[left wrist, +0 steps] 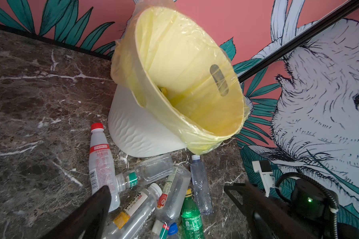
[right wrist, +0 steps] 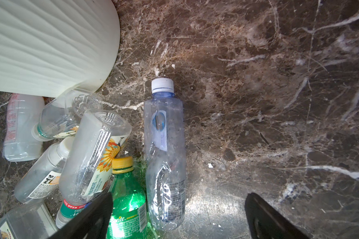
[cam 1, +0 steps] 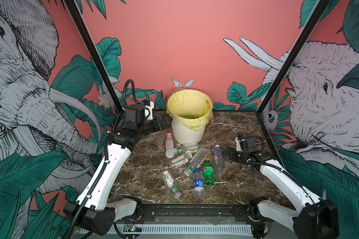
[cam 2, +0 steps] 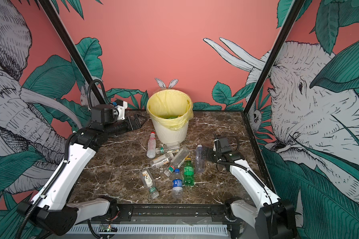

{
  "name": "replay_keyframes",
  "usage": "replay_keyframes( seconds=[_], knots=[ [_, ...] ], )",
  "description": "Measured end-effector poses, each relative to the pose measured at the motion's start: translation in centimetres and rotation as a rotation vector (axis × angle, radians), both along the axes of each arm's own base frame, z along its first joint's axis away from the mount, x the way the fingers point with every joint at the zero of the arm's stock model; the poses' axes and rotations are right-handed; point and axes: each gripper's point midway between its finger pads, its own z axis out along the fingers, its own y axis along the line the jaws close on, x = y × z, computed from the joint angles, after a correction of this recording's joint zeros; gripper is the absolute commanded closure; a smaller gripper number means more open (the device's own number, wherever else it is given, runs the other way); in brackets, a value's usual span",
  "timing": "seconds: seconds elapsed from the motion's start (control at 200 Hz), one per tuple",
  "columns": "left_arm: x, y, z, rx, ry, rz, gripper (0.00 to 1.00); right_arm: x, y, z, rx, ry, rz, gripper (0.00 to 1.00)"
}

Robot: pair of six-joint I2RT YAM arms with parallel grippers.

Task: Throw the plastic bottles in the bin
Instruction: Pick up the plastic bottle from the center of the table.

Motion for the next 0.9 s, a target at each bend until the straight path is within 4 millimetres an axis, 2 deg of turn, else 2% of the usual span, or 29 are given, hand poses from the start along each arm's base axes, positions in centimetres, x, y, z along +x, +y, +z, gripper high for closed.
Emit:
replay_keyframes(
  seconds=[0.14,0.425,0.77,0.9],
  knots=[
    [-1.2,1.0,-1.1,0.017,0.007,0.020,0.01,-0.1,0.0,-0.4,-0.003,0.017,0.001,0.01],
    [-3.3,2.9,-6.0,0.068,0.104,0.069,0.00,-0.2,0.1,-1.4,-0.009,0.057,0.005,0.01],
    [-4.8,4.2,-7.6,0.097,0.134,0.114,0.01,-0.5,0.8,-2.8,0.012,0.121,0.022,0.01],
    [-5.2,4.4,-9.4,0.108,0.171,0.122,0.01,-0.6,0.9,-3.1,0.019,0.134,0.024,0.01]
  ],
)
